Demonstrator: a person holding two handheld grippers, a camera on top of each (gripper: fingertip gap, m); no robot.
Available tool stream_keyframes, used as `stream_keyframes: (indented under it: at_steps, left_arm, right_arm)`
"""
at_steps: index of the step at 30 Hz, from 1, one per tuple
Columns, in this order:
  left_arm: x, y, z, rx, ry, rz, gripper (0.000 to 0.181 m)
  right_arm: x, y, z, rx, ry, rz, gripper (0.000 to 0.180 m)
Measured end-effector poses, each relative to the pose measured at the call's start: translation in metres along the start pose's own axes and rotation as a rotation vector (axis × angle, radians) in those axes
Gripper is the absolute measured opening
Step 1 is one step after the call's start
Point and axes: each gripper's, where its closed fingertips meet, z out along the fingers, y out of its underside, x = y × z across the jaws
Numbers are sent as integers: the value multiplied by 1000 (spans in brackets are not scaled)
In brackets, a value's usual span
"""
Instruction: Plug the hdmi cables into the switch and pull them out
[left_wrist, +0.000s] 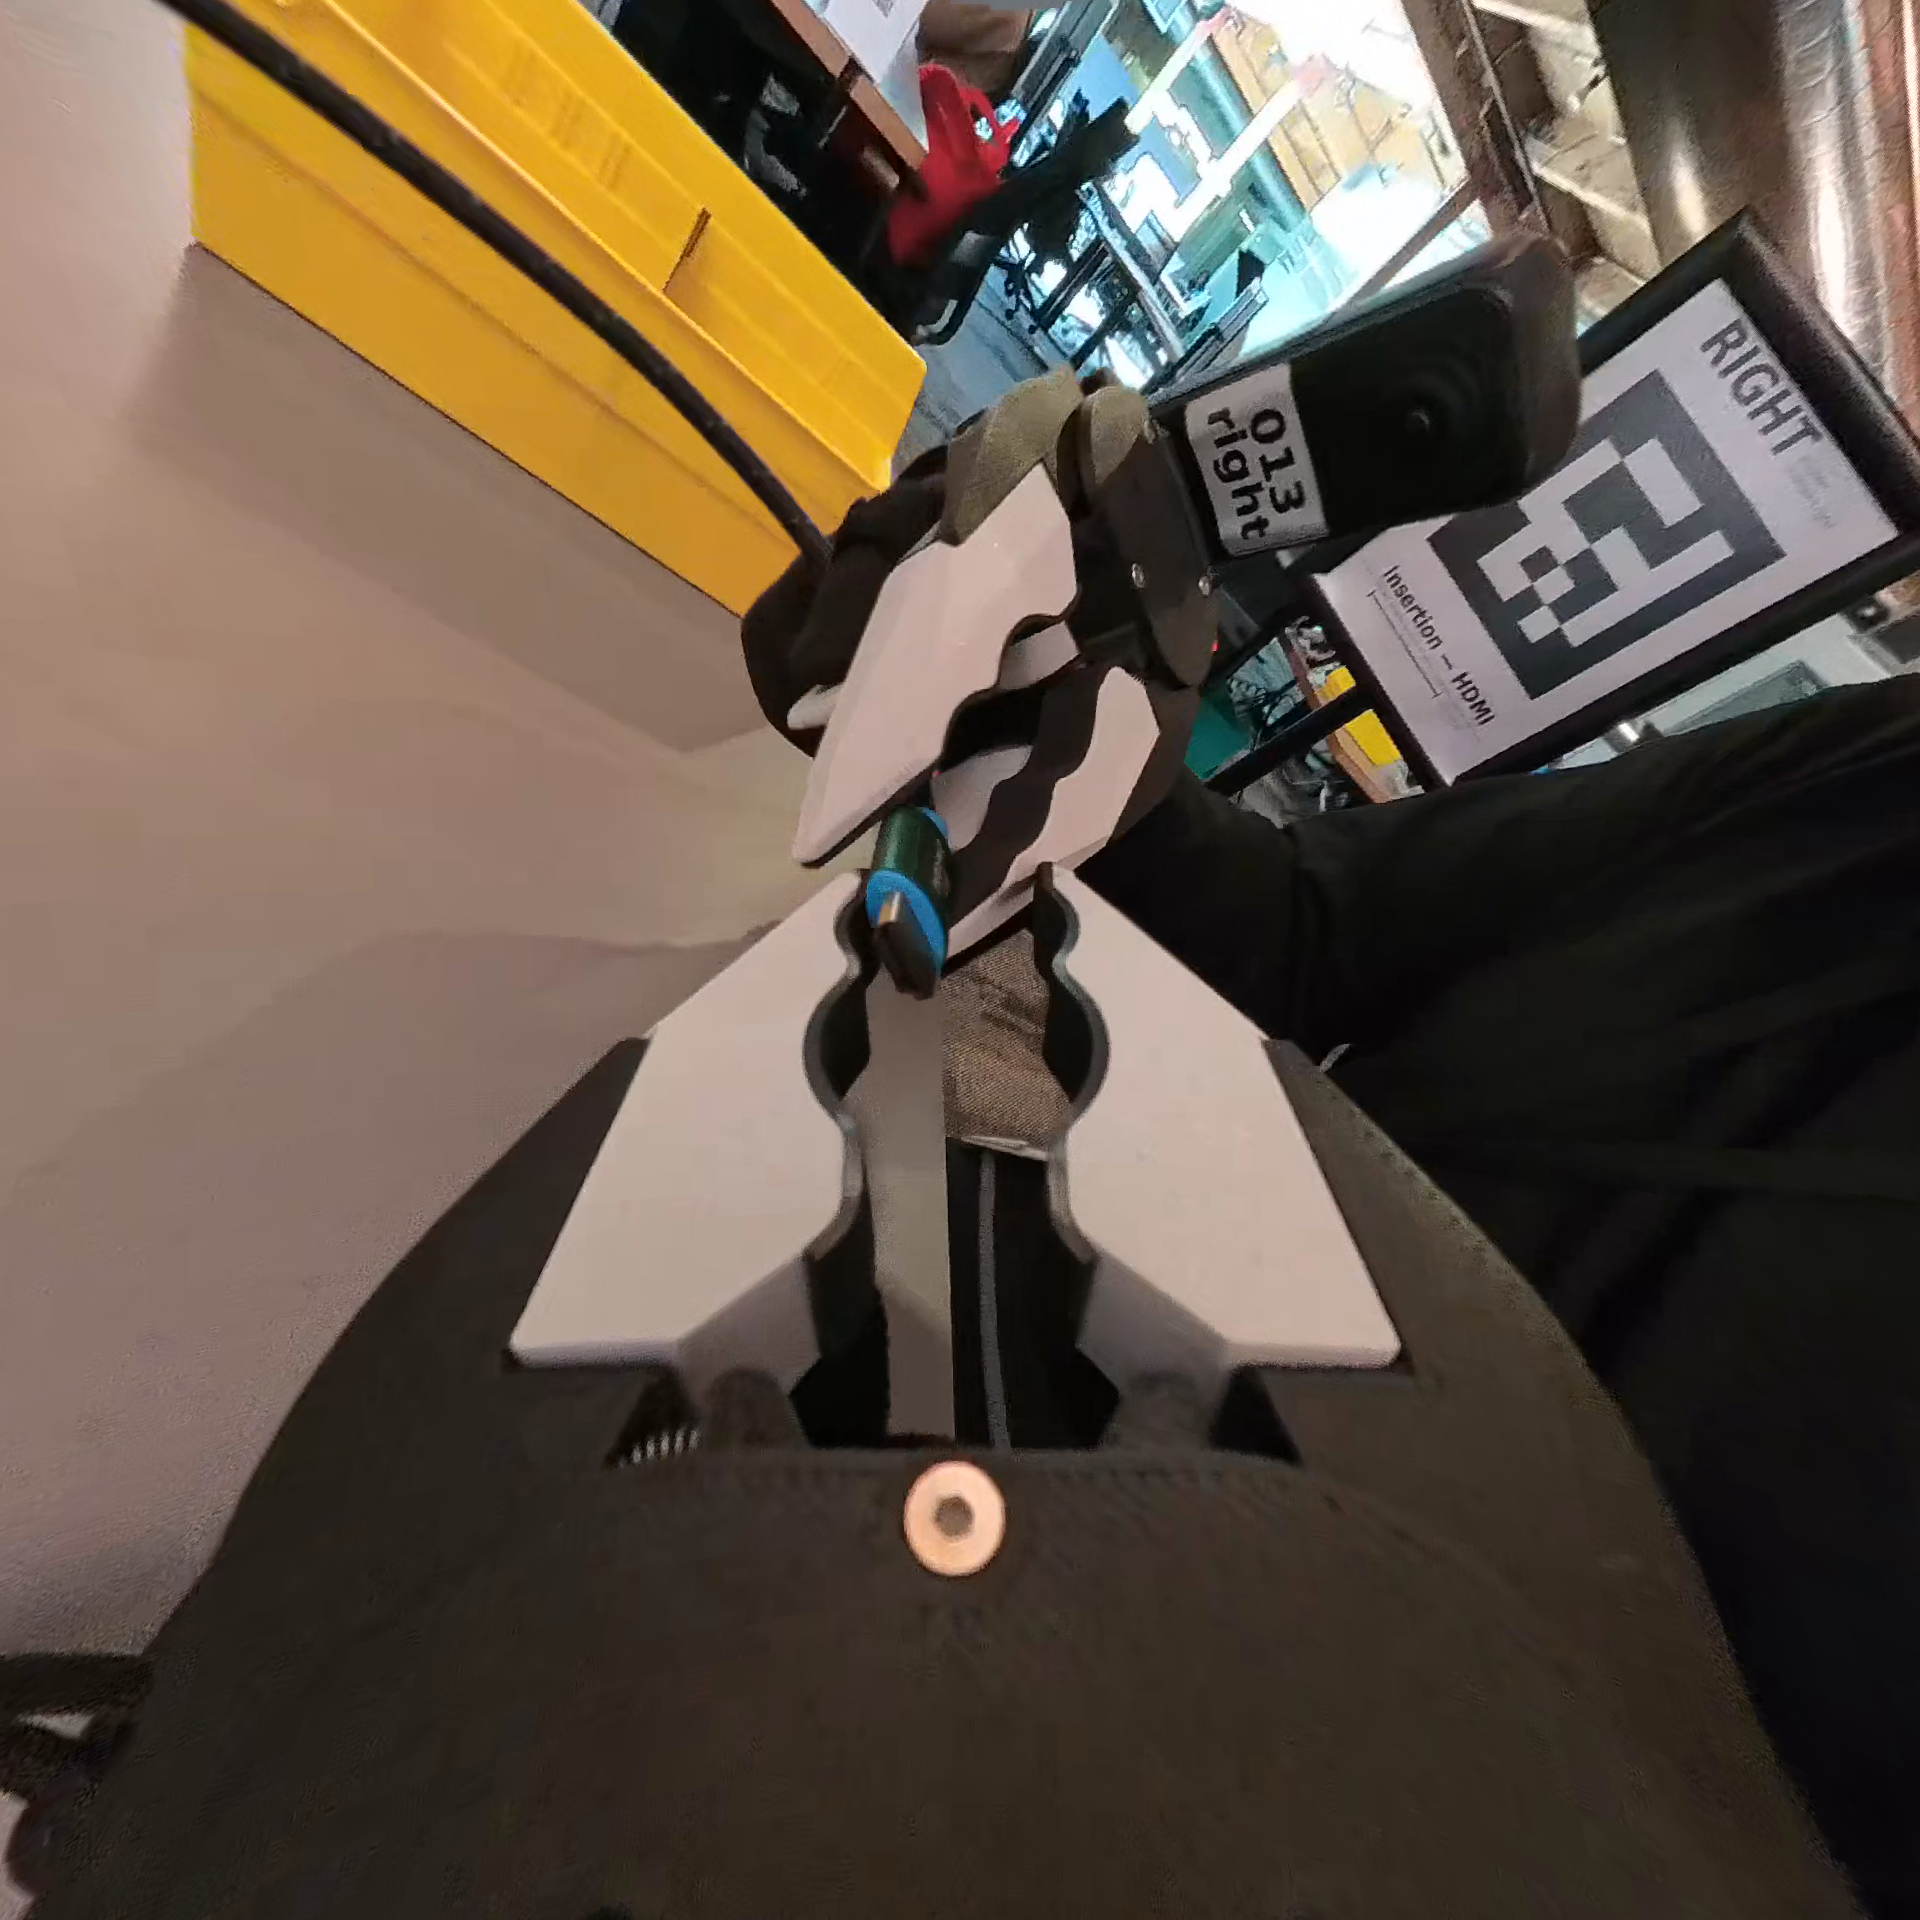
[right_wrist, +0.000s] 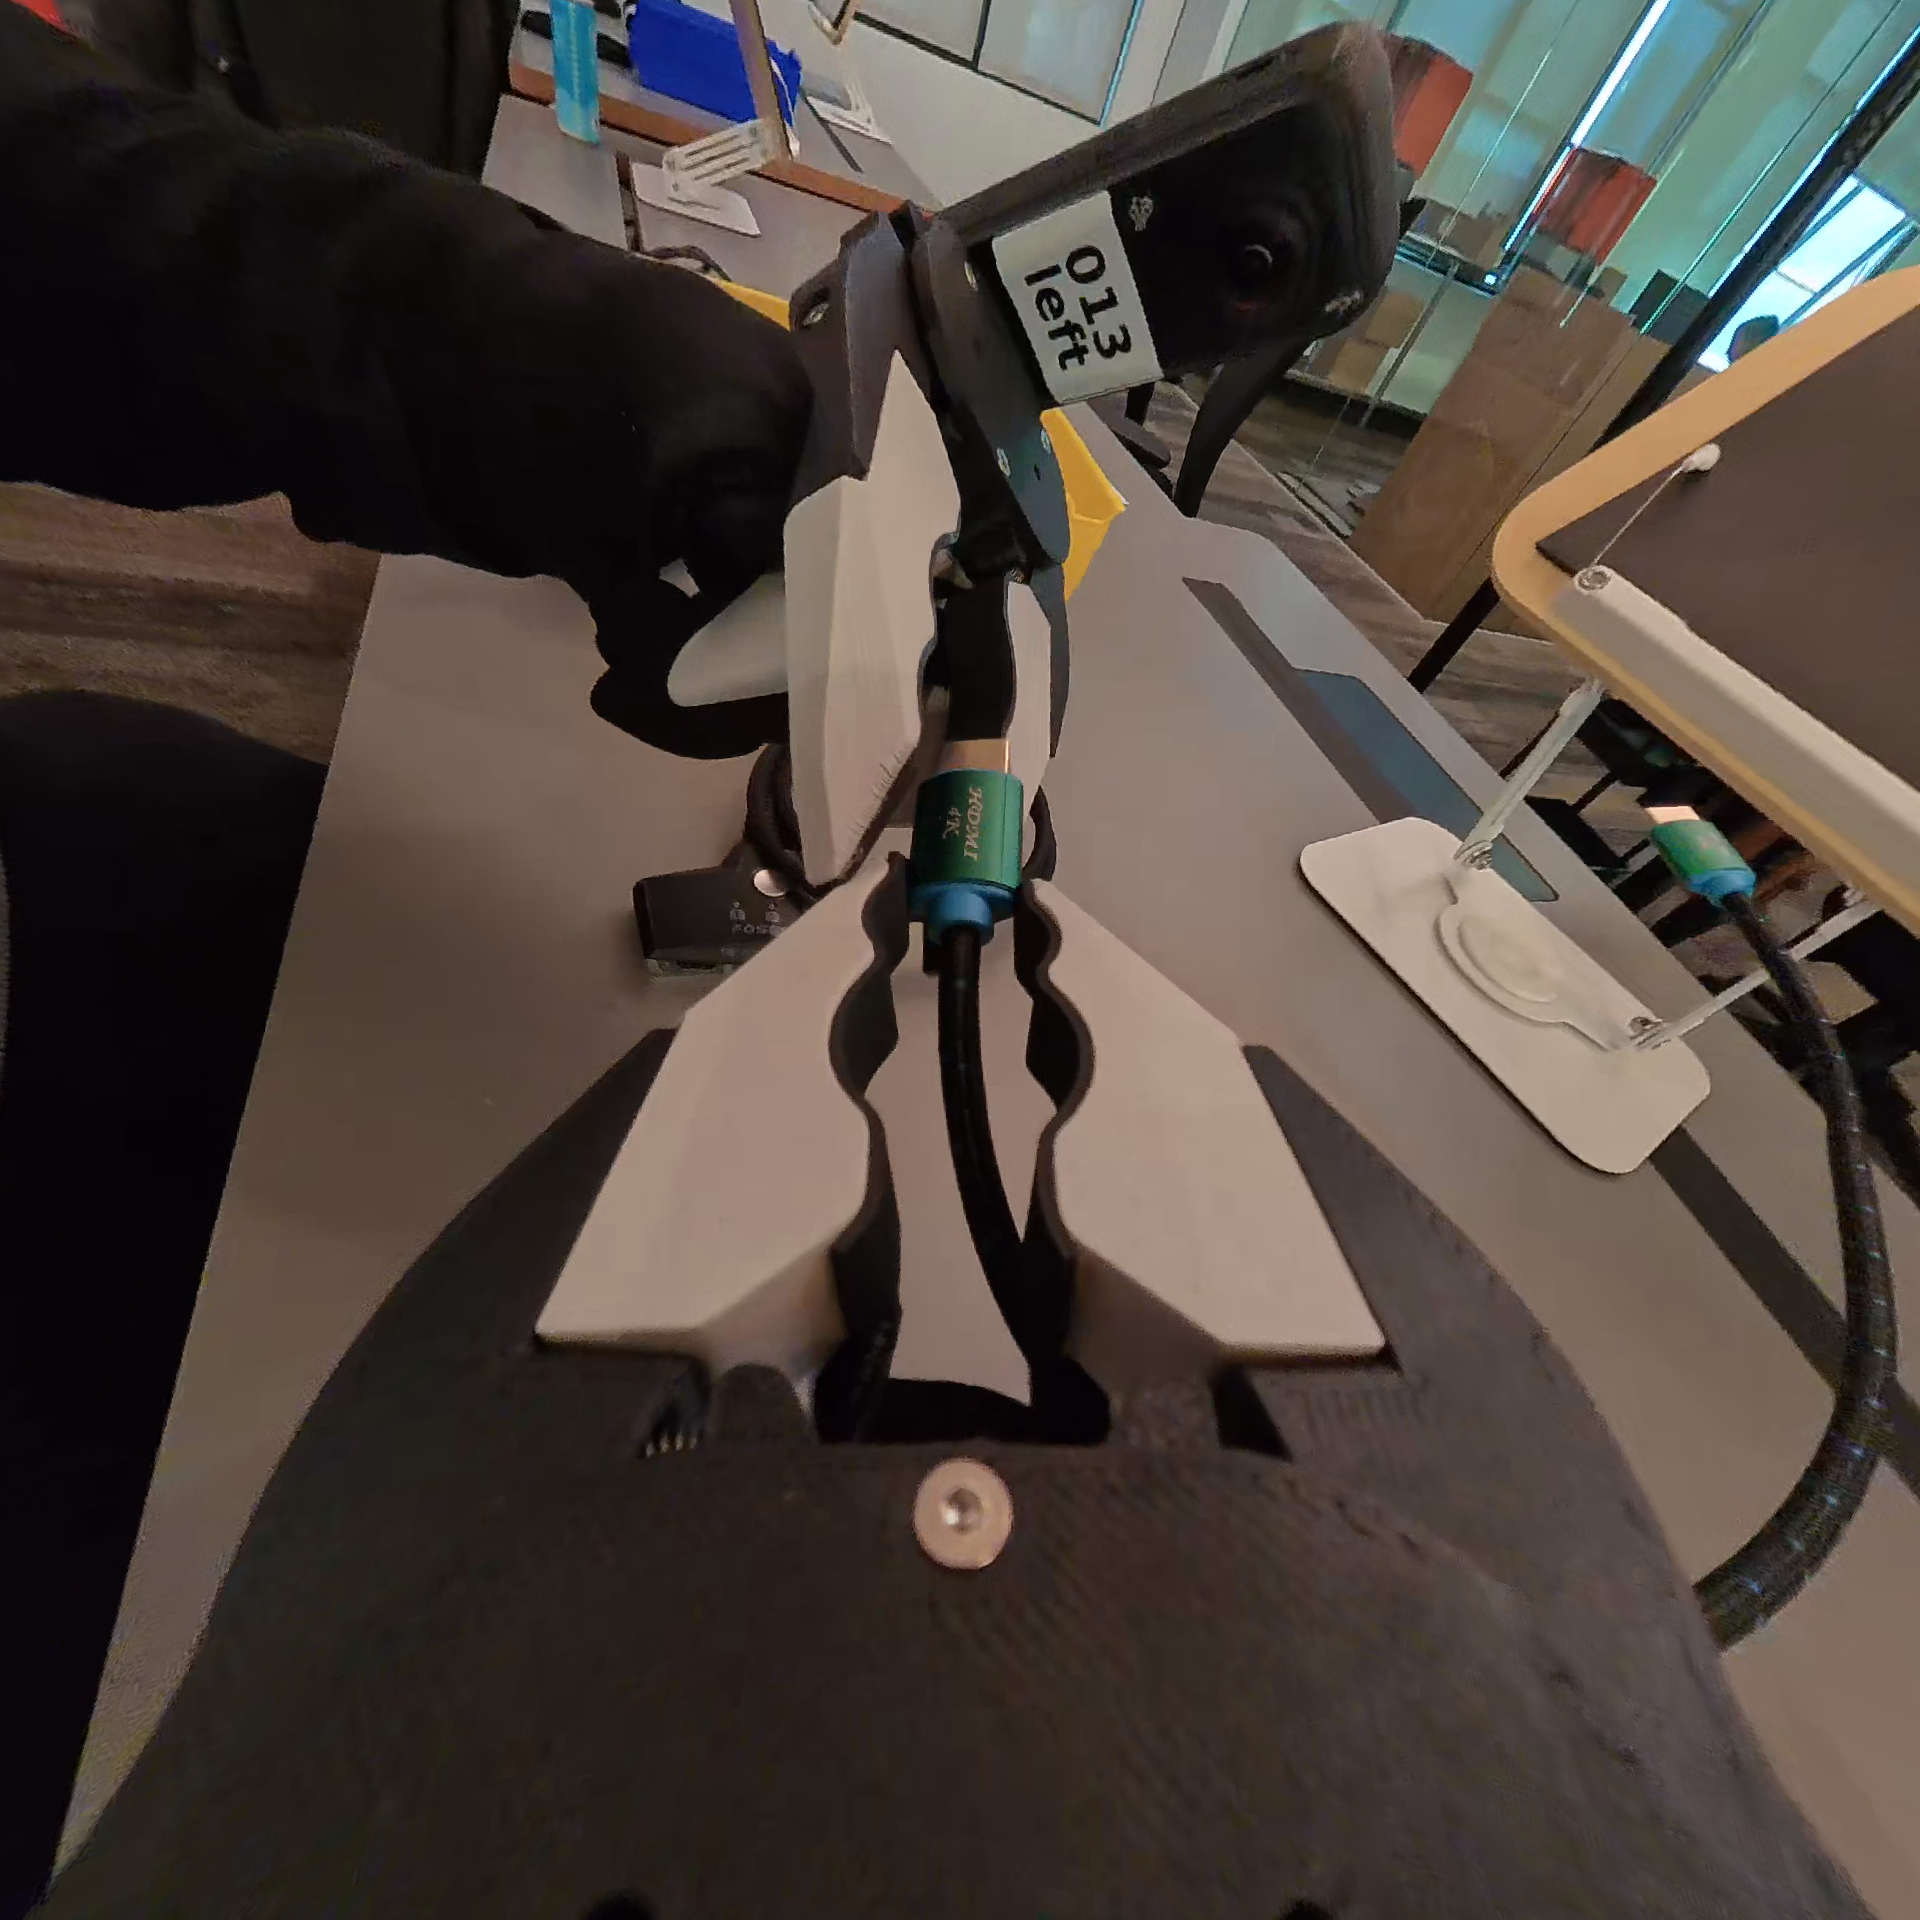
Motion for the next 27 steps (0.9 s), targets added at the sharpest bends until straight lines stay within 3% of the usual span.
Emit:
stream_keyframes:
  at_steps: [16,24,27]
  left_arm:
    - [17,0,4,99,99,17,16]
    - [16,-1,3,158,182,-45,17]
    - [18,-1,2,162,218,-82,27]
  right_arm:
    - [-3,-11,-11,43,-6,-82,26]
    - [-11,-7,-10,44,-54,-75,14]
    - [-11,-4,-10,30,-53,-90,13]
